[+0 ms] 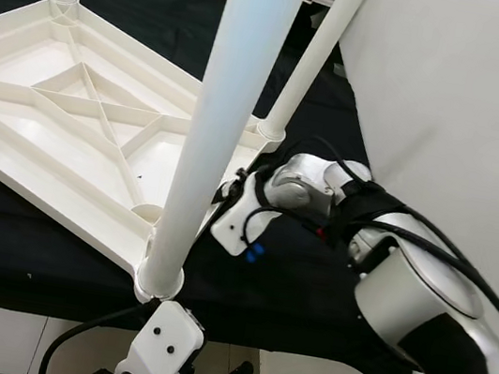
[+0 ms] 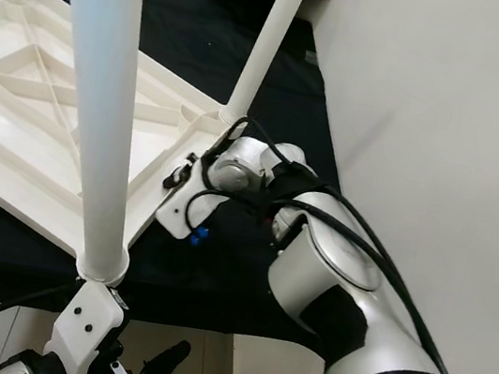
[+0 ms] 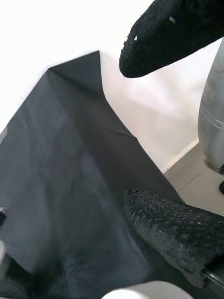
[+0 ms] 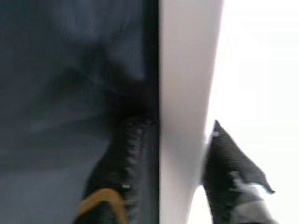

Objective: Building children table

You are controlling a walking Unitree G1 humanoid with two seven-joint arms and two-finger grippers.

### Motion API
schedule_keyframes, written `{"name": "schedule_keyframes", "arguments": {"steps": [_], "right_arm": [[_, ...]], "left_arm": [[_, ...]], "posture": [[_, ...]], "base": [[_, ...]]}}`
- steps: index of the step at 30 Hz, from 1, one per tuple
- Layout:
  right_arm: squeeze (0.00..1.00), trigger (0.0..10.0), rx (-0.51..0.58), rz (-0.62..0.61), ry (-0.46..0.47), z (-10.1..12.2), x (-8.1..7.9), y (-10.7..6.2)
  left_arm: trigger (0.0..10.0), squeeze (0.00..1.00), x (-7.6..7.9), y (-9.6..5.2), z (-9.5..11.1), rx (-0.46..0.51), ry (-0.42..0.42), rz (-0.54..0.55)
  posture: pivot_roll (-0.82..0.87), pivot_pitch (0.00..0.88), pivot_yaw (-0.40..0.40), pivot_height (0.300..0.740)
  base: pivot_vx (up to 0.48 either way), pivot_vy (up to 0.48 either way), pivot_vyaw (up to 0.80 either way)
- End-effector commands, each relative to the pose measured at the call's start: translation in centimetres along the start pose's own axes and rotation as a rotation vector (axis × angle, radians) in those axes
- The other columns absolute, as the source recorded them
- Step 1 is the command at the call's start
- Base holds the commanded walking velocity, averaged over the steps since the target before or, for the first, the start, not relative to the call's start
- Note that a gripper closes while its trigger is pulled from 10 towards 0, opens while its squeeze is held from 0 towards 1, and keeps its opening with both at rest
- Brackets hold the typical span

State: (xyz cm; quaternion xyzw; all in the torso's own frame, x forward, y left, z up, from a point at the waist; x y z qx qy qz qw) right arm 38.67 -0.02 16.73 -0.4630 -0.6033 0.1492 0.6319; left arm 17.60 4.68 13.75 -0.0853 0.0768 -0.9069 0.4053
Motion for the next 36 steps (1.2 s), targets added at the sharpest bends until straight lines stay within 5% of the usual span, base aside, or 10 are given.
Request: {"name": "schedule_keyframes", "arguments": {"steps": [1, 8, 19, 29, 34, 36], "right_arm": [[0.0, 0.0, 0.021, 0.011, 0.03, 0.1, -0.6, 0.1], [0.0, 0.0, 0.044, -0.001, 0.047, 0.7, 0.4, 0.1], [0.0, 0.0, 0.112, 0.057, 0.547, -0.2, 0.9, -0.9], [0.0, 0.0, 0.21, 0.011, 0.762, 0.1, 3.3, -1.8], [0.0, 0.0, 0.17, -0.021, 0.841, -0.5, 3.9, -1.8], [0.0, 0.0, 0.193, -0.047, 0.972, -0.2, 4.7, -1.4]], "left_arm": [[10.0, 0.0, 0.4, 0.0, 0.0, -0.003, -0.015, -0.007], [10.0, 0.0, 0.1, 0.1, 0.0, 0.001, -0.005, 0.007], [10.0, 0.0, -0.1, 0.3, 0.2, 0.012, -0.007, 0.019], [10.0, 0.0, -0.3, 0.5, 0.1, 0.009, 0.004, 0.017], [10.0, 0.0, -0.4, 0.5, 0.1, 0.006, 0.011, 0.016], [10.0, 0.0, -0.4, 0.5, 0.1, 0.006, 0.01, 0.016]], "posture": [[0.07, 0.191, -0.249, 0.74], [0.07, 0.183, -0.247, 0.74], [0.07, 0.173, -0.246, 0.74], [0.07, 0.171, -0.236, 0.74], [0.07, 0.17, -0.234, 0.74], [0.07, 0.169, -0.23, 0.74]], "base": [[0.0, 0.0, 0.0], [0.0, 0.0, 0.0], [0.0, 0.0, 0.0], [0.0, 0.0, 0.0], [0.0, 0.0, 0.0], [0.0, 0.0, 0.0]]}}
Point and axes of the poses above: a point about 5 cm out from each wrist's last joint towards the gripper, its own y axis pointing out of the wrist towards the gripper, its own z axis along the axis of the wrist's last joint, x = y × z, the point moved 5 cm from there along y, pointing out of the wrist towards the gripper
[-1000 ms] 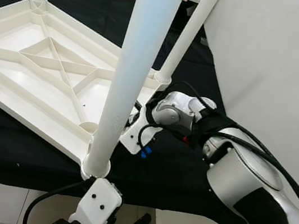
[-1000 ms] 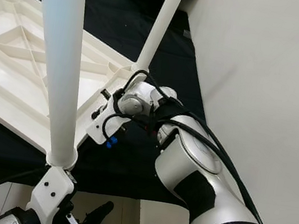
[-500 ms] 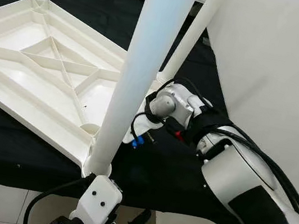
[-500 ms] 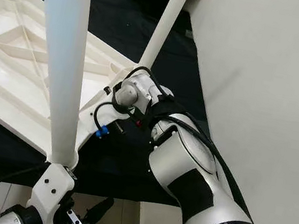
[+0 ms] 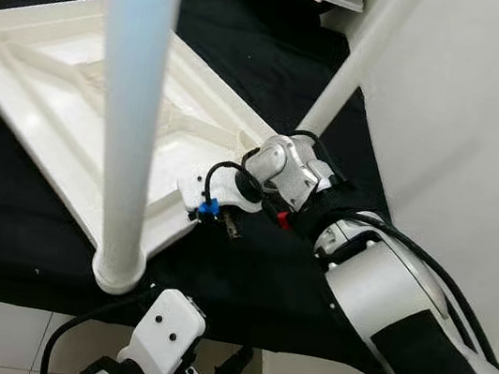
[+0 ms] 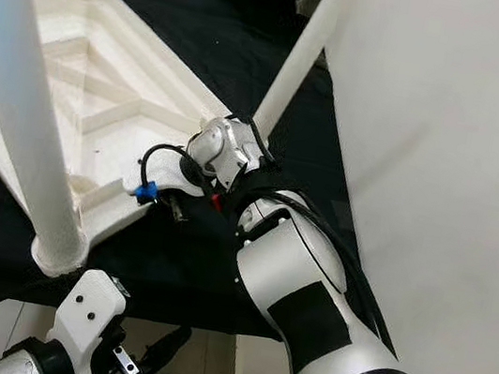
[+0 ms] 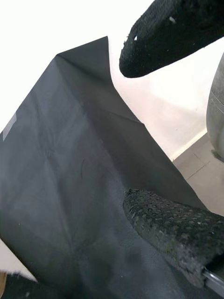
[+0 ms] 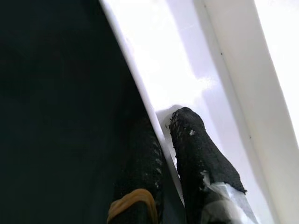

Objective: Building children table

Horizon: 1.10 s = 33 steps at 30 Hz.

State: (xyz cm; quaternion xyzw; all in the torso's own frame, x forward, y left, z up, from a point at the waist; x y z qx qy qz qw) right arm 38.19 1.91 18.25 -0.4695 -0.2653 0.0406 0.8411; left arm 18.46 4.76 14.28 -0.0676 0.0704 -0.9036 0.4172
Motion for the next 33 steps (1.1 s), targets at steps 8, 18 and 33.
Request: {"name": "schedule_keyframes", "arguments": {"steps": [8, 18, 33], "right_arm": [[0.0, 0.0, 0.257, -0.206, 0.381, 4.0, 3.5, -0.8], [0.0, 0.0, 0.429, -0.09, 0.535, 8.4, 2.4, 0.8], [1.0, 10.0, 0.596, -0.253, 0.458, 7.6, 4.6, -3.4]], "left_arm": [[10.0, 0.0, -0.1, 0.1, -0.8, -0.026, -0.008, -0.004], [10.0, 0.0, -0.4, 0.1, -1.1, -0.036, -0.002, 0.001], [10.0, 0.0, -1.7, 0.4, -1.3, -0.038, 0.01, 0.082]], "posture": [[0.07, 0.17, -0.226, 0.74], [0.07, 0.17, -0.216, 0.74], [0.08, 0.158, -0.21, 0.74]], "base": [[0.0, 0.0, 0.0], [0.0, 0.0, 0.0], [0.0, 0.0, 0.0]]}}
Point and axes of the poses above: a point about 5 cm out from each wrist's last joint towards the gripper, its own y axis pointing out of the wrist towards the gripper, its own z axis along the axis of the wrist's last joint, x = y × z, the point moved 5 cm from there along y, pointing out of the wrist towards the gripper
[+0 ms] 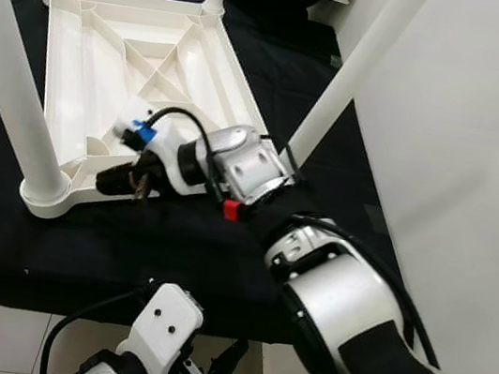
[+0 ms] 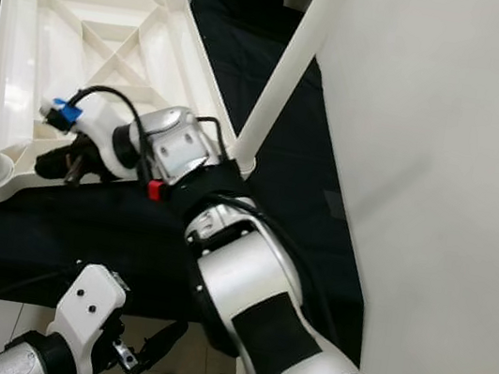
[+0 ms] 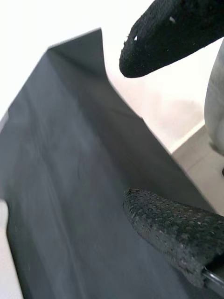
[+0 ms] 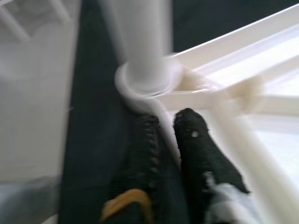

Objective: Building children table

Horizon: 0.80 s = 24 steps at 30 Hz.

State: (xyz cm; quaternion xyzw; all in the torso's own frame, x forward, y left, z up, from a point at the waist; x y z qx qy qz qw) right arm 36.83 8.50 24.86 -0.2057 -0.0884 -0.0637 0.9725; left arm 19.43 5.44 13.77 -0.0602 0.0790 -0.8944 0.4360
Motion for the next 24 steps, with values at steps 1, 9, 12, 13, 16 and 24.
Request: {"name": "schedule_keyframes", "arguments": {"steps": [1, 9, 12, 13, 16, 24], "right_arm": [[1.0, 10.0, 0.077, -0.072, -0.01, 0.4, 1.3, -1.4], [0.0, 10.0, 0.075, -0.243, 0.082, -4.4, 3.9, -6.1], [0.0, 10.0, 0.025, -0.285, 0.107, -6.1, 4.4, -7.0], [0.0, 10.0, 0.001, -0.307, 0.121, -6.8, 4.7, -7.4], [0.0, 10.0, -0.026, -0.345, 0.127, -7.6, 5.2, -7.9], [0.0, 10.0, -0.061, -0.436, 0.08, -7.8, 6.5, -9.3]], "left_arm": [[10.0, 0.0, -0.5, 0.1, -0.9, -0.03, -0.006, 0.038], [10.0, 0.0, -1.4, -0.2, -1.6, -0.036, -0.031, 0.092], [10.0, 0.0, -1.6, -0.1, -1.7, -0.042, -0.025, 0.094], [10.0, 0.0, -1.6, -0.1, -1.7, -0.042, -0.025, 0.095], [10.0, 0.0, -1.7, -0.1, -1.8, -0.042, -0.024, 0.1], [10.0, 0.0, -2.0, -0.2, -2.0, -0.054, -0.02, 0.112]], "posture": [[0.08, 0.158, -0.21, 0.74], [0.08, 0.148, -0.195, 0.74], [0.08, 0.146, -0.19, 0.74], [0.08, 0.143, -0.187, 0.74], [0.09, 0.143, -0.187, 0.74], [0.09, 0.146, -0.184, 0.74]], "base": [[0.0, 0.0, 0.0], [0.0, 0.0, 0.0], [-0.232, 0.223, 0.0], [-0.341, 0.341, 0.0], [-0.346, 0.336, 0.0], [-0.36, 0.322, 0.0]]}}
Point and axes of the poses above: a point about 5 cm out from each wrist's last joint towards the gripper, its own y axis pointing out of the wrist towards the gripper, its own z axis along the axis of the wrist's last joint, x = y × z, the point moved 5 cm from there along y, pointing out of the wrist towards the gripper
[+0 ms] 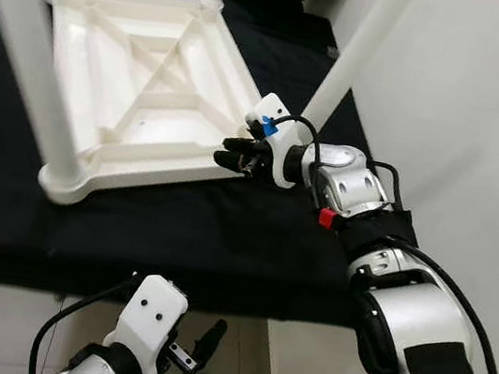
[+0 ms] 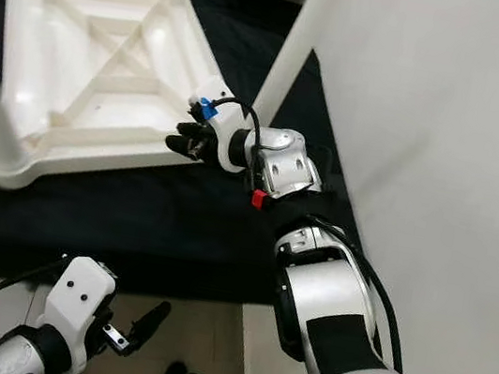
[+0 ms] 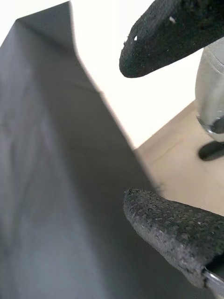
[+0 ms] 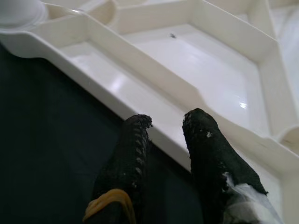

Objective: Building children table

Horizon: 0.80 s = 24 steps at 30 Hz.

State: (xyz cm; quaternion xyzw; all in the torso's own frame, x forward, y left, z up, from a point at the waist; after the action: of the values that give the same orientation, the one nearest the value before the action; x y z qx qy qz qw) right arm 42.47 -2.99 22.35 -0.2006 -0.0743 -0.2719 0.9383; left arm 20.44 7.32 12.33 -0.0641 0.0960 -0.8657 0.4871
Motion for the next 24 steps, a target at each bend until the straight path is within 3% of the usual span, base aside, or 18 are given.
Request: {"name": "schedule_keyframes", "arguments": {"steps": [1, 7, 12, 14, 16, 17, 20, 22, 24], "right_arm": [[0.0, 10.0, -0.008, -0.038, -0.04, 0.3, 1.0, -0.6], [0.0, 10.0, 0.01, -0.082, -0.054, 1.1, 1.8, -1.0], [0.0, 10.0, 0.13, -0.139, 0.029, 1.5, 1.9, -1.2], [0.0, 10.0, 0.222, -0.206, 0.107, 0.4, 1.1, -1.4], [0.0, 10.0, 0.231, -0.238, 0.131, -0.7, 0.6, -1.6], [0.0, 10.0, 0.25, -0.262, 0.209, -2.0, -0.2, -1.9], [0.0, 10.0, 0.257, -0.305, 0.239, -3.5, -1.0, -2.5], [0.0, 10.0, 0.286, -0.419, 0.347, -6.4, -2.5, -4.4], [0.0, 10.0, 0.288, -0.463, 0.363, -7.4, -3.1, -5.2]], "left_arm": [[10.0, 0.0, 0.0, -0.1, -0.5, -0.018, -0.021, 0.004], [10.0, 0.0, -0.7, 0.0, -0.4, -0.01, -0.028, 0.047], [10.0, 0.0, -2.0, 0.1, 0.3, 0.028, -0.014, 0.137], [10.0, 0.0, -2.6, 0.0, 0.5, 0.042, -0.013, 0.182], [10.0, 0.0, -2.7, 0.0, 0.4, 0.042, -0.006, 0.189], [10.0, 0.0, -2.7, 0.0, 0.5, 0.044, -0.008, 0.19], [10.0, 0.0, -2.7, 0.0, 0.5, 0.046, -0.002, 0.191], [10.0, 0.0, -2.6, 0.0, 0.5, 0.052, 0.001, 0.194], [10.0, 0.0, -2.7, -0.1, 0.6, 0.055, 0.006, 0.206]], "posture": [[0.09, 0.147, -0.186, 0.74], [0.09, 0.147, -0.188, 0.74], [0.09, 0.137, -0.201, 0.74], [0.09, 0.126, -0.194, 0.74], [0.09, 0.126, -0.194, 0.74], [0.09, 0.122, -0.192, 0.74], [0.09, 0.107, -0.185, 0.74], [0.09, 0.094, -0.182, 0.74], [0.09, 0.093, -0.181, 0.74]], "base": [[0.0, 0.439, 0.0], [0.0, 0.073, 0.0], [0.0, 0.0, 0.0], [0.0, 0.0, 0.0], [0.0, 0.0, 0.0], [0.0, 0.0, 0.0], [0.0, 0.0, 0.0], [0.0, 0.0, 0.0], [0.0, 0.0, 0.0]]}}
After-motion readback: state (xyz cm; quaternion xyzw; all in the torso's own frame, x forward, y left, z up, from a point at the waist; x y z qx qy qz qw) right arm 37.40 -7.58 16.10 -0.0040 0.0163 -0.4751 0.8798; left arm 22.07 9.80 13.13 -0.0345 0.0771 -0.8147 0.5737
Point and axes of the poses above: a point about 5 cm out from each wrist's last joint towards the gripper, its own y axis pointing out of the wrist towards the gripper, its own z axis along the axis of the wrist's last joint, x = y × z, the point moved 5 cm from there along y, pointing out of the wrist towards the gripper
